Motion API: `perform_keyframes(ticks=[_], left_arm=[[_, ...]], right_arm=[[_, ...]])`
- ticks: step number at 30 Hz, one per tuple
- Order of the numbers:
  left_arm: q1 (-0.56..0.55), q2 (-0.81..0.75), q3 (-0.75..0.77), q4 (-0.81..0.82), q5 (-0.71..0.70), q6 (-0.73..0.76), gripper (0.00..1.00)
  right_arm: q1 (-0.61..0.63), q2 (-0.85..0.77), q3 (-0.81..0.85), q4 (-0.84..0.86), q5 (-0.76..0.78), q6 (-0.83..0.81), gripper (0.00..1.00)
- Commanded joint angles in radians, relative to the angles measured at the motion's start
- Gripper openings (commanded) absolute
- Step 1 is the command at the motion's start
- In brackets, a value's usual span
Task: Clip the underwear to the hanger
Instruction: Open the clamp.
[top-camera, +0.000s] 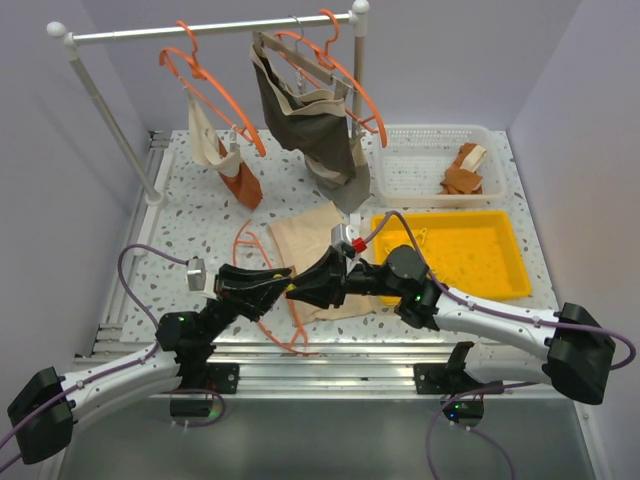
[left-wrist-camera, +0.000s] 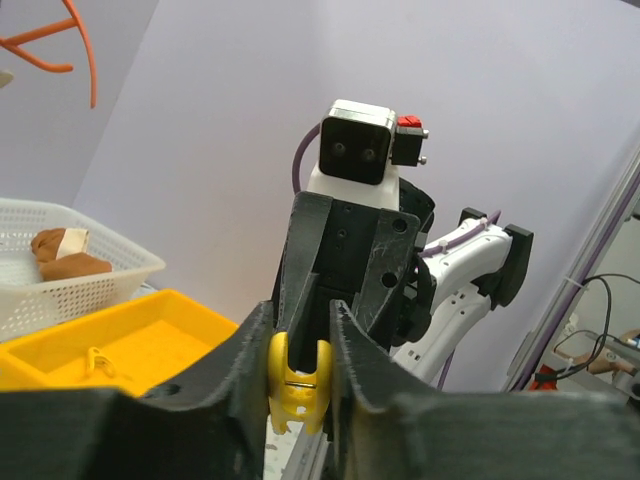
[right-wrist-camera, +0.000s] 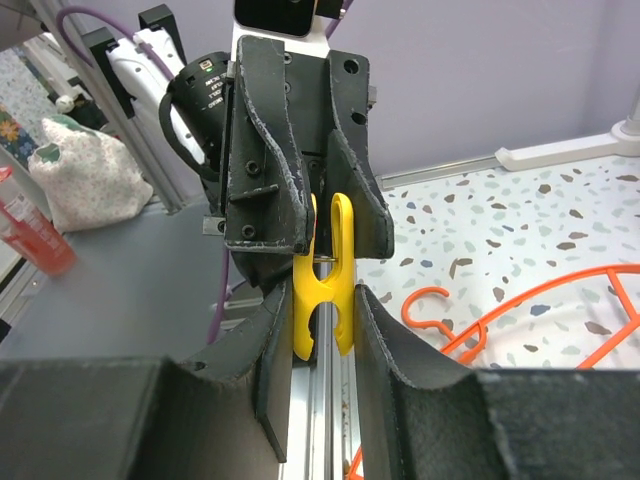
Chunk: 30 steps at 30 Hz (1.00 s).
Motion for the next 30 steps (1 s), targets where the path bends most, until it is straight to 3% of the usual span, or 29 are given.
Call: perform_keyframes(ticks=[1,4,8,9,15,22,30], left_arm=[[0.005,0.006,-0.072,0.016,-0.007,0.006,0.17],[0.005,0.001,-0.075,0.01,-0.013,0.008,0.0],[0.005,-0.011,-0.091,-0.001,-0.031,0.01,0.0],[0.005,-0.014,-0.094,-0.002,-0.045,0.01,0.0],[0.005,-0.074,-0.129,-0.05,-0.154,0.029,0.0],[0.005,-0.163,-0.141,-0.169,-0.27,0.082,0.0],[0.005,-0.212,-0.161,-0.344,-0.407,0.102,0.0]], right_arm=[[0.008,0.012,0.048,0.02,0.026,-0.025,0.14],[0.008,0.026,0.053,0.014,0.043,-0.036,0.14],[0.008,0.038,0.052,0.007,0.071,-0.046,0.21],[0.008,0.04,0.051,0.002,0.08,-0.054,0.31],[0.008,0.049,0.059,-0.058,0.144,-0.098,0.54],[0.008,0.021,0.035,-0.073,0.176,-0.118,0.58],[0.007,0.009,-0.008,-0.141,0.319,-0.142,0.59]])
